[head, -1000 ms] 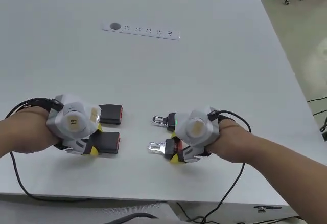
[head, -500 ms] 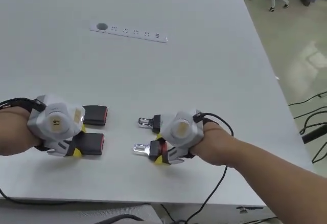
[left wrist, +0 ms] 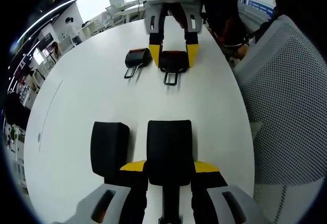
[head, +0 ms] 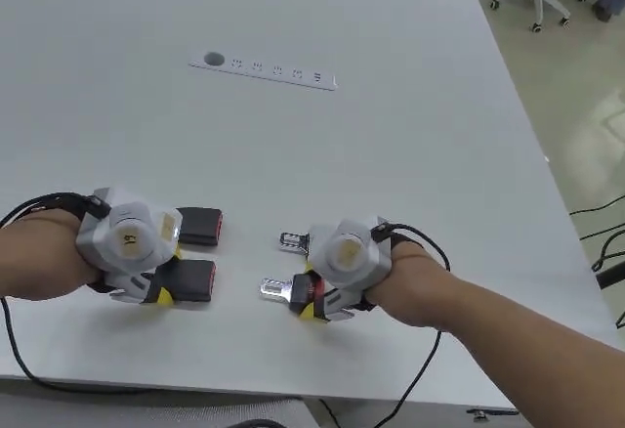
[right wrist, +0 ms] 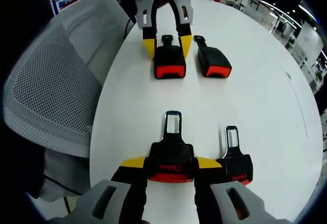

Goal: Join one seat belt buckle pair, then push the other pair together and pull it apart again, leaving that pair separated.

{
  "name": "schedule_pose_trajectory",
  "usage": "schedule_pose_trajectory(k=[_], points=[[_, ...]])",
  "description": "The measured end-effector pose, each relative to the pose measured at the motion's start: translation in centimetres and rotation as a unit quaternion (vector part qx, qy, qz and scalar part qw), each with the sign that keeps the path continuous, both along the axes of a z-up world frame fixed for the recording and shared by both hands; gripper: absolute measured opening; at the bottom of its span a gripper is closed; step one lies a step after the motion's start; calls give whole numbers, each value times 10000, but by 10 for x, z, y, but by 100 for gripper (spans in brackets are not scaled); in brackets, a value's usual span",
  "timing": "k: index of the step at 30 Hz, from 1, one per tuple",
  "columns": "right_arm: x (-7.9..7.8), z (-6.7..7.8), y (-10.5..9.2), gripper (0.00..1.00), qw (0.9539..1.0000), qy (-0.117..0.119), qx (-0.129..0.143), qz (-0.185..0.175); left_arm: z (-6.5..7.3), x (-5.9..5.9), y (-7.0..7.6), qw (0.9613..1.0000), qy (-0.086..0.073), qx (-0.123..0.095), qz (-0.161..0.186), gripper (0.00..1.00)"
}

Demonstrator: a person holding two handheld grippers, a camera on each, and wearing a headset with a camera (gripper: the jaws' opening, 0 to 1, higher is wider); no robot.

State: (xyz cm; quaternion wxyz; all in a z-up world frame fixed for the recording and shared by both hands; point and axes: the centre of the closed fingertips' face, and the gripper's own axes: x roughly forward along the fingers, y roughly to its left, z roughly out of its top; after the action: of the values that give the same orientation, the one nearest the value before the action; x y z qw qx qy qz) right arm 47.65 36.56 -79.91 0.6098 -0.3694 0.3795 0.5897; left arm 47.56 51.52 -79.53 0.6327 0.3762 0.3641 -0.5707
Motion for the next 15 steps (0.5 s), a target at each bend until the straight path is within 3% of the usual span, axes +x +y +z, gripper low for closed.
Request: schedule_pose_trajectory(k=[15], points=[[1,0,43,32,9999,26,143,-87,0,0,-1,10000,7,15,-85,33]])
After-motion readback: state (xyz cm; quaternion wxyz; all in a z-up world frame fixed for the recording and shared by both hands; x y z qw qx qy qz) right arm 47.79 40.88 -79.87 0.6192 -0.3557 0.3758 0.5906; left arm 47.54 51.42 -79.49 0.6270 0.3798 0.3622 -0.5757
